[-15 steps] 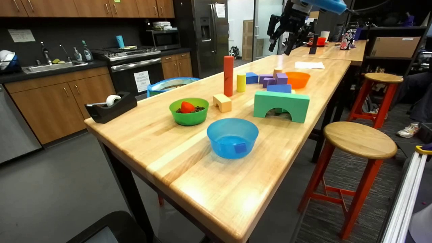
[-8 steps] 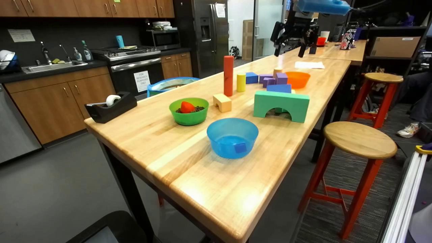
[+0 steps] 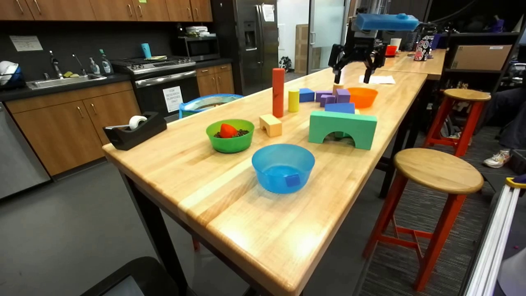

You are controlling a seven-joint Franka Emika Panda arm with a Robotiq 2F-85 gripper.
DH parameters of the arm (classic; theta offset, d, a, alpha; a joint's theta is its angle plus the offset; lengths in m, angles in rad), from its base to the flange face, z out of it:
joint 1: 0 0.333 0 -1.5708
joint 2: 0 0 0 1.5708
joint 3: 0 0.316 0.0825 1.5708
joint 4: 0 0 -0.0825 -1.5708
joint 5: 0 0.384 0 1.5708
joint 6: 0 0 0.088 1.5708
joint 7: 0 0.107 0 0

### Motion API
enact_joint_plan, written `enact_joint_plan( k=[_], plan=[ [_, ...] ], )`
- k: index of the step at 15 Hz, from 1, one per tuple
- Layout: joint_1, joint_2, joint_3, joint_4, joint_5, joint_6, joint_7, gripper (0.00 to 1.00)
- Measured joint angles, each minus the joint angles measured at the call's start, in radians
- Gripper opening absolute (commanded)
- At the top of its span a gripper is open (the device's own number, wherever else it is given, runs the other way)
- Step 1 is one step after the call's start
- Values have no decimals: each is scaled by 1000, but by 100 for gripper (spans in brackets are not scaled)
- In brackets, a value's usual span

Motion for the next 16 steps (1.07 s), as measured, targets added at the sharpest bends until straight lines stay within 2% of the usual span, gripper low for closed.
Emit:
enact_joint_plan(
  k=[1, 3, 12, 13, 16],
  plan=[
    [1, 9, 1, 2, -1, -8, 0, 74],
    [2, 18, 4, 3, -1, -24, -1, 71],
    [6, 20, 16, -6, -3, -53, -5, 3],
    [6, 20, 16, -7, -3, -54, -5, 0],
    [6, 23, 16, -15, -3, -60, -5, 0]
  ],
)
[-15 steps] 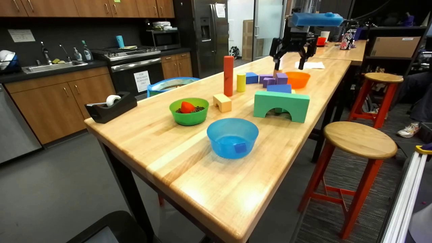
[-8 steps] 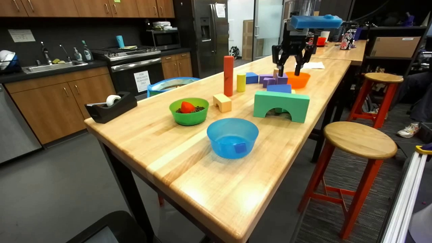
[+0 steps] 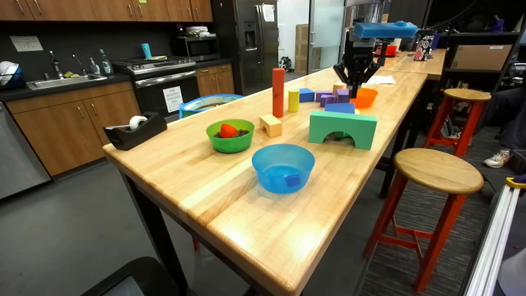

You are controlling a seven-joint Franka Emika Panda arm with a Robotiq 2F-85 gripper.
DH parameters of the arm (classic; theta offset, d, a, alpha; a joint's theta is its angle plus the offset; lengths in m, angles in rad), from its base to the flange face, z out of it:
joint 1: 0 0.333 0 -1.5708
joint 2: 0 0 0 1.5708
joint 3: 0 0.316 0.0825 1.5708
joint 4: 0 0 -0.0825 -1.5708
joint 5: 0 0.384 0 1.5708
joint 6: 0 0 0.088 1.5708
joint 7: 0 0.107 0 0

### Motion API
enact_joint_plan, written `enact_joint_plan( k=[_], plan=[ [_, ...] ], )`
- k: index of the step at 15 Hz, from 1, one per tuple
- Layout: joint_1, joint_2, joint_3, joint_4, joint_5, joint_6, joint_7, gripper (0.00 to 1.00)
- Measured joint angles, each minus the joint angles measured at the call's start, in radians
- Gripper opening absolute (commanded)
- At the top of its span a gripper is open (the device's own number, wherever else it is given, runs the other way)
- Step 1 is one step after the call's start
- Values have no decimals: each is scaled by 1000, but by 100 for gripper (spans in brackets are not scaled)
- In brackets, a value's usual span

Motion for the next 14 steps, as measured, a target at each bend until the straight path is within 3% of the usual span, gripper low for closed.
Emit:
enact_joint_plan(
  k=[14],
  plan=[
    [11, 35, 3, -24, 9, -15, -22, 0]
  ],
)
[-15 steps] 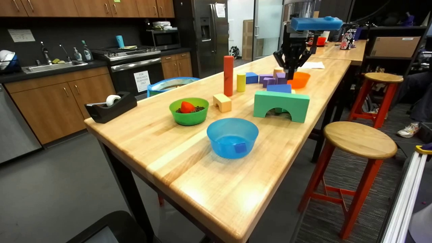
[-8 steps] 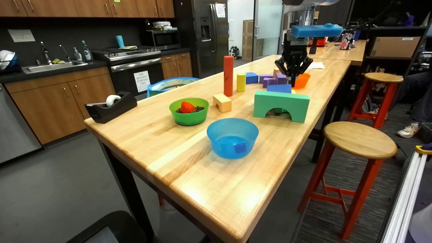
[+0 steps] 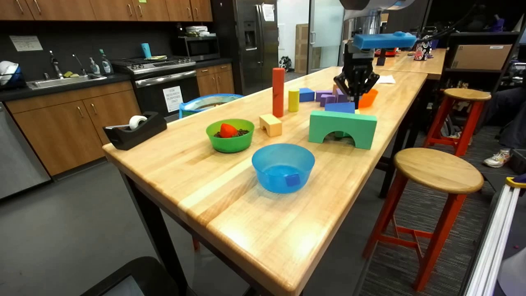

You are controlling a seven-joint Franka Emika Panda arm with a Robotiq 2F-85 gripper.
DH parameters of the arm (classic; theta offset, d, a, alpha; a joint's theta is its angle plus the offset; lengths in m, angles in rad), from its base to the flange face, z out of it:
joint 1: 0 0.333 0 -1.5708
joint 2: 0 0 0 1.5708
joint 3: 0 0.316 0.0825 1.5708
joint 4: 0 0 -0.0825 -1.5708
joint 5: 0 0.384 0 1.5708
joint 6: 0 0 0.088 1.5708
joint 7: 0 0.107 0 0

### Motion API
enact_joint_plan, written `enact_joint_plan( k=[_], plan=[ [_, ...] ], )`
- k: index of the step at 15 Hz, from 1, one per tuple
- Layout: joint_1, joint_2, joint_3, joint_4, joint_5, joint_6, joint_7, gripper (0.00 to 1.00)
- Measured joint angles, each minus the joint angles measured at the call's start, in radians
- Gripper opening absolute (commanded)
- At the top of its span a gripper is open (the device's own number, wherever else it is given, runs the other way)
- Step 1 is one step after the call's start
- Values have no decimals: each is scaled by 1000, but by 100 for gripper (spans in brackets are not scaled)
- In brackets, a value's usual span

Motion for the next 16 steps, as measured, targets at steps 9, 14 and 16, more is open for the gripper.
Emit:
enact_joint_plan(
  k=[9, 14, 16],
  plan=[
    [2, 17, 0, 0, 0, 0, -2, 0],
    [-1, 32, 0, 4, 0, 3, -2, 0],
    [-2, 33, -2, 5, 0, 4, -2, 0]
  ],
)
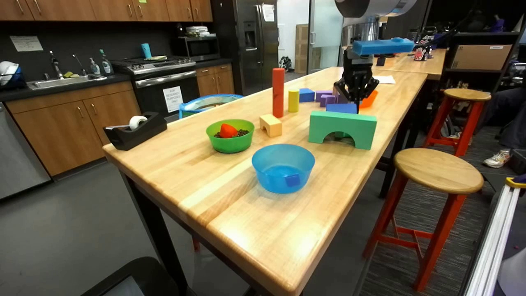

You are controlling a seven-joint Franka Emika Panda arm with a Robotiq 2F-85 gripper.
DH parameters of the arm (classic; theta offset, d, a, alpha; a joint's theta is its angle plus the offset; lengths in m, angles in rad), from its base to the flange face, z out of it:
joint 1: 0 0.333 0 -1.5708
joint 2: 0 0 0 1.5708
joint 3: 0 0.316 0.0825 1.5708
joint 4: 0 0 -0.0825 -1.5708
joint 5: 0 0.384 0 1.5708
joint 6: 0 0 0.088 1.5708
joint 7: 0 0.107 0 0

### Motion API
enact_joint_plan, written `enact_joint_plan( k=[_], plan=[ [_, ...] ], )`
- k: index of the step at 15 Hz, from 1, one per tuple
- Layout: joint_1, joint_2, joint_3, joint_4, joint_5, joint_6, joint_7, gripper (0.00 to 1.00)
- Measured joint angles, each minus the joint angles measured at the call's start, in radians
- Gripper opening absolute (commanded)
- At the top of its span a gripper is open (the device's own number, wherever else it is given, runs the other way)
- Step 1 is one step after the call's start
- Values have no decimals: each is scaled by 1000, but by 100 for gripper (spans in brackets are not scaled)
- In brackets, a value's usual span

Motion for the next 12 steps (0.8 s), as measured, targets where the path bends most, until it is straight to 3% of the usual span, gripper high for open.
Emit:
enact_joint_plan(
  k=[12],
  plan=[
    [-19, 0, -28, 19, -2, 27, 1, 0]
  ],
)
